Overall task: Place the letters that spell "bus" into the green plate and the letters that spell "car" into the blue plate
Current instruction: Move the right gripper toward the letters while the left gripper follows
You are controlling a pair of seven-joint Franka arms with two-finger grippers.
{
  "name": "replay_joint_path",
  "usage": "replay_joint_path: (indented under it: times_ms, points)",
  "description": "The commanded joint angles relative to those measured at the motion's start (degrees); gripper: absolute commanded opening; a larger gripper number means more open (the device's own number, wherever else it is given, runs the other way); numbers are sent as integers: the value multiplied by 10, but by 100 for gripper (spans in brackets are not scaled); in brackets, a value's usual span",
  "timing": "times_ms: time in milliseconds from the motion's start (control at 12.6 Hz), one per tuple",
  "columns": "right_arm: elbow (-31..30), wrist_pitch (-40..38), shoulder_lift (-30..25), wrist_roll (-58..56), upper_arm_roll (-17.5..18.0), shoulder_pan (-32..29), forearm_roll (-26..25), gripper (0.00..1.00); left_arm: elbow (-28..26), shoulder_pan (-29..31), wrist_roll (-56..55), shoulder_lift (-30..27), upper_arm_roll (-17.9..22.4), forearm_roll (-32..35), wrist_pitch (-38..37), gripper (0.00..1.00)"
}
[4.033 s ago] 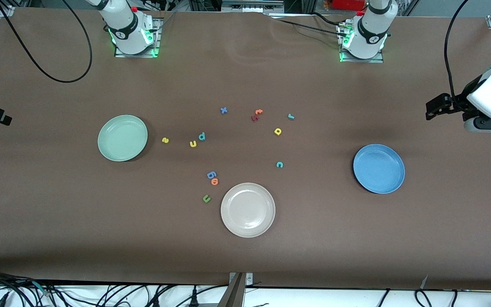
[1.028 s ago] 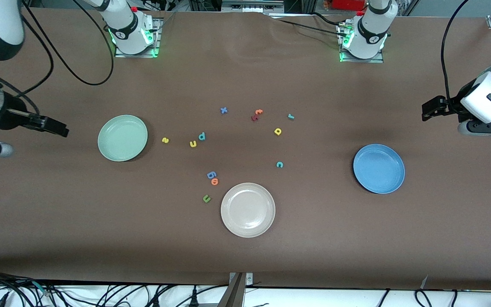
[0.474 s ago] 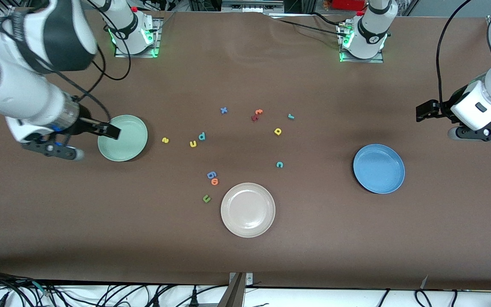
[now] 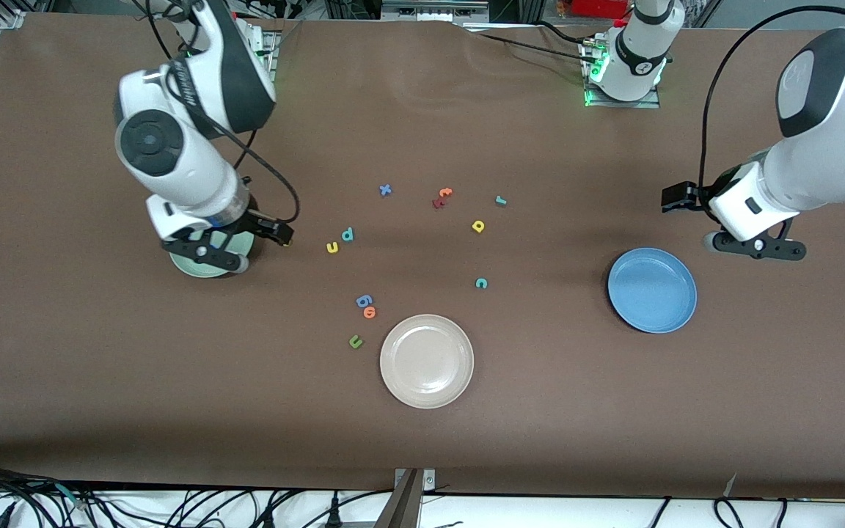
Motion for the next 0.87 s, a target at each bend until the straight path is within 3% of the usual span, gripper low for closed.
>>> replay_joint_path:
  times_ms: [0,316,553,791]
  points:
    - [-86,113,0,34,29,9,20,99,-7,-1,-36,8,-20,-17,24,100]
    - [-129,240,65,87,79,10,22,99,-10,-1,-136,43,-73,-16,81,100]
    - [-174,338,92,83,85,13,19,99,-15,-2,-189,67,-102,-14,123,100]
    - [-198,377,95,41,84,13,17,88,-35,-29,-250,87,-108,-9,191,100]
